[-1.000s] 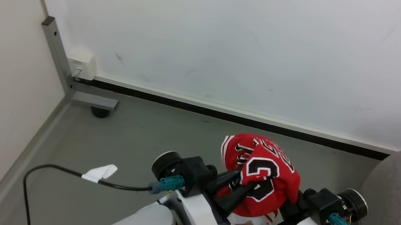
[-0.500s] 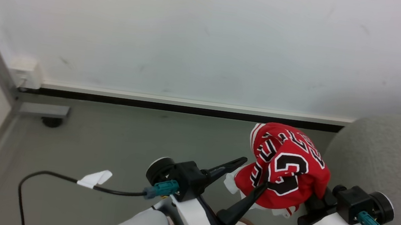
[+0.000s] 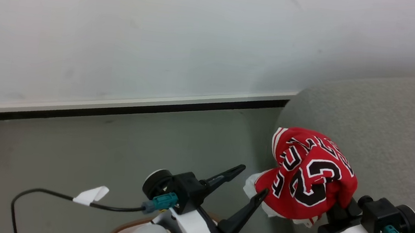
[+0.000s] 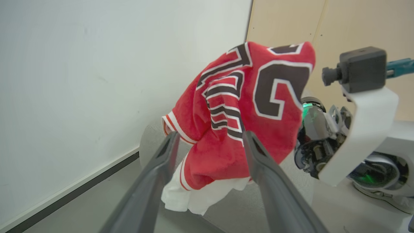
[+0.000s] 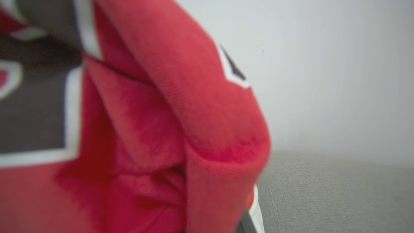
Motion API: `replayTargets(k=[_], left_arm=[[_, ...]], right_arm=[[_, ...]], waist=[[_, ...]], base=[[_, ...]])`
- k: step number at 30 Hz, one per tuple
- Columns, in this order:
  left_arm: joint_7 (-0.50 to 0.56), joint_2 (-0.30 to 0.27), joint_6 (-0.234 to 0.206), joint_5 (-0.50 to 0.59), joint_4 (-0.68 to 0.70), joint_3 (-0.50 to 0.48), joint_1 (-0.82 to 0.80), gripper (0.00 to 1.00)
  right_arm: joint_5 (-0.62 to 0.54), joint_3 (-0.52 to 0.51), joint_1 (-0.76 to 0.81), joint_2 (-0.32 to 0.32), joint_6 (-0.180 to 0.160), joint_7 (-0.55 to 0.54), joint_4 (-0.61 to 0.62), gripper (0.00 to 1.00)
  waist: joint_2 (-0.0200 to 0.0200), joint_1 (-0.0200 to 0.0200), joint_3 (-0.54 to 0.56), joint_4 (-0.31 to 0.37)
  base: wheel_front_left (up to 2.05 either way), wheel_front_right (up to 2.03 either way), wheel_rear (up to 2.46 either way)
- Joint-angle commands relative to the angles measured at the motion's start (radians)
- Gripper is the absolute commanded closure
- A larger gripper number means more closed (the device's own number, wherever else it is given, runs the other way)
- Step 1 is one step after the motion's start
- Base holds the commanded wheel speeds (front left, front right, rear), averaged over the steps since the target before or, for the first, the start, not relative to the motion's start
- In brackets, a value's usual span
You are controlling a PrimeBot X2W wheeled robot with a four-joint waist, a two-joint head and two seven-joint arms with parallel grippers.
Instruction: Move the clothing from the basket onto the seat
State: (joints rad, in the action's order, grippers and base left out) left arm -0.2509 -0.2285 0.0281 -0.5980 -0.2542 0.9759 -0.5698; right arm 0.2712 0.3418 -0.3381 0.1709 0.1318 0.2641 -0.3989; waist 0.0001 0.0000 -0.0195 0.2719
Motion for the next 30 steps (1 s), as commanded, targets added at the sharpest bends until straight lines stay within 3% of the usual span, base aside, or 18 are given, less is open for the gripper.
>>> replayTargets(k=[1, 15, 30], left_arm=[[-0.004, -0.004, -0.004, 0.005, 0.002, -0.002, 0.009, 0.0], [-0.013, -0.004, 0.006, 0.035, 0.003, -0.006, -0.004, 0.0], [-0.014, -0.029, 0.022, 0.078, 0.016, -0.001, -0.036, 0.0]], right_arm=[[-0.012, -0.008, 0.012, 0.001, -0.002, 0.0, 0.011, 1.0], [-0.033, -0.081, 0.069, -0.021, -0.002, 0.0, 0.062, 1.0], [-0.045, -0.141, -0.041, 0.026, -0.002, 0.0, 0.024, 1.0]], waist=[[-0.0001, 0.0, -0.014, 0.039], [-0.0001, 0.0, -0.049, 0.106], [-0.0001, 0.0, -0.13, 0.07]], base=[[0.0, 0.0, 0.0], [0.0, 0.0, 0.0], [0.0, 0.0, 0.0]])
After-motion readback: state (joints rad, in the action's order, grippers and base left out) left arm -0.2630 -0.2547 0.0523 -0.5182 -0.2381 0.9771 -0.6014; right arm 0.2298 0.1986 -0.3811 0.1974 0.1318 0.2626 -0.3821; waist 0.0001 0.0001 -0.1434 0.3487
